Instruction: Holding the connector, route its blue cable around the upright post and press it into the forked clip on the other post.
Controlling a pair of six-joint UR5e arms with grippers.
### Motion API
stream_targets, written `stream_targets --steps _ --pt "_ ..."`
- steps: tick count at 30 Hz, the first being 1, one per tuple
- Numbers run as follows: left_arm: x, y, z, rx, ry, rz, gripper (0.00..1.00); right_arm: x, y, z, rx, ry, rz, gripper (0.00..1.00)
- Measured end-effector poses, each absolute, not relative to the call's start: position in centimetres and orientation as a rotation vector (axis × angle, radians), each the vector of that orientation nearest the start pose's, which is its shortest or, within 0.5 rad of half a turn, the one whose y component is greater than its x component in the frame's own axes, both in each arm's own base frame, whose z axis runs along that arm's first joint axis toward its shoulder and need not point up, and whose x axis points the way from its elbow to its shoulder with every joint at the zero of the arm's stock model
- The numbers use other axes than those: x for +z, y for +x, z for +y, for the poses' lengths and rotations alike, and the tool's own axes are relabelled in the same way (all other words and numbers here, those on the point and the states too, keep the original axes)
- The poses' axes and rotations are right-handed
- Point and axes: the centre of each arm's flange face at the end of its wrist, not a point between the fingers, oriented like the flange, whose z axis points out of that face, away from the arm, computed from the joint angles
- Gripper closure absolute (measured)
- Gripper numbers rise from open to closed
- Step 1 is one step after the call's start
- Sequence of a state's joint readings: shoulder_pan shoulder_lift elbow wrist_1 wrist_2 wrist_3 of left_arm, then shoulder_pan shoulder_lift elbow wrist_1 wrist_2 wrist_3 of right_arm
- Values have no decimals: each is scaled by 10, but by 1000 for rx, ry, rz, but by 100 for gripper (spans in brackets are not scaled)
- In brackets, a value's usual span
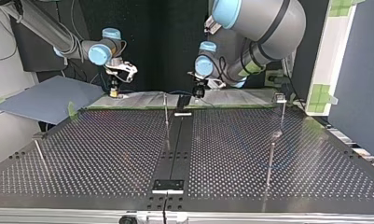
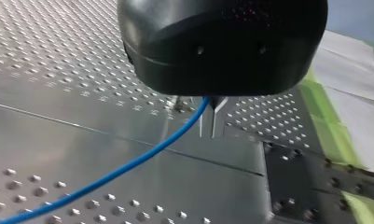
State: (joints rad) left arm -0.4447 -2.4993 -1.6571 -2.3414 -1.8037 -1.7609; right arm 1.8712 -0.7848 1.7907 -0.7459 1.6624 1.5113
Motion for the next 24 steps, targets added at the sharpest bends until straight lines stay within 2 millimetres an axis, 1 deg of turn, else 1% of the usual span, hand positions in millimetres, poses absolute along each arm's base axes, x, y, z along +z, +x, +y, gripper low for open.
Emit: stream_targets --steps 3,5,14,16,21,24 --pt "-43 515 -368 -240 71 1795 100 11 290 -521 1157 1596 -1193 100" --pt "-45 517 -369 -240 71 1795 100 12 290 -524 1160 1590 -1191 100" --pt "-43 526 -371 -240 67 1796 100 18 284 -538 1135 1569 -1203 100" --pt "-42 527 -372 -242 64 1794 100 17 282 -540 1124 1569 -1208 100" --pt "-38 533 -374 -247 60 1787 100 5 279 -546 1071 1587 -1222 100" --pt "-35 538 -376 -252 53 1781 100 4 280 -552 1059 1594 -1224 100"
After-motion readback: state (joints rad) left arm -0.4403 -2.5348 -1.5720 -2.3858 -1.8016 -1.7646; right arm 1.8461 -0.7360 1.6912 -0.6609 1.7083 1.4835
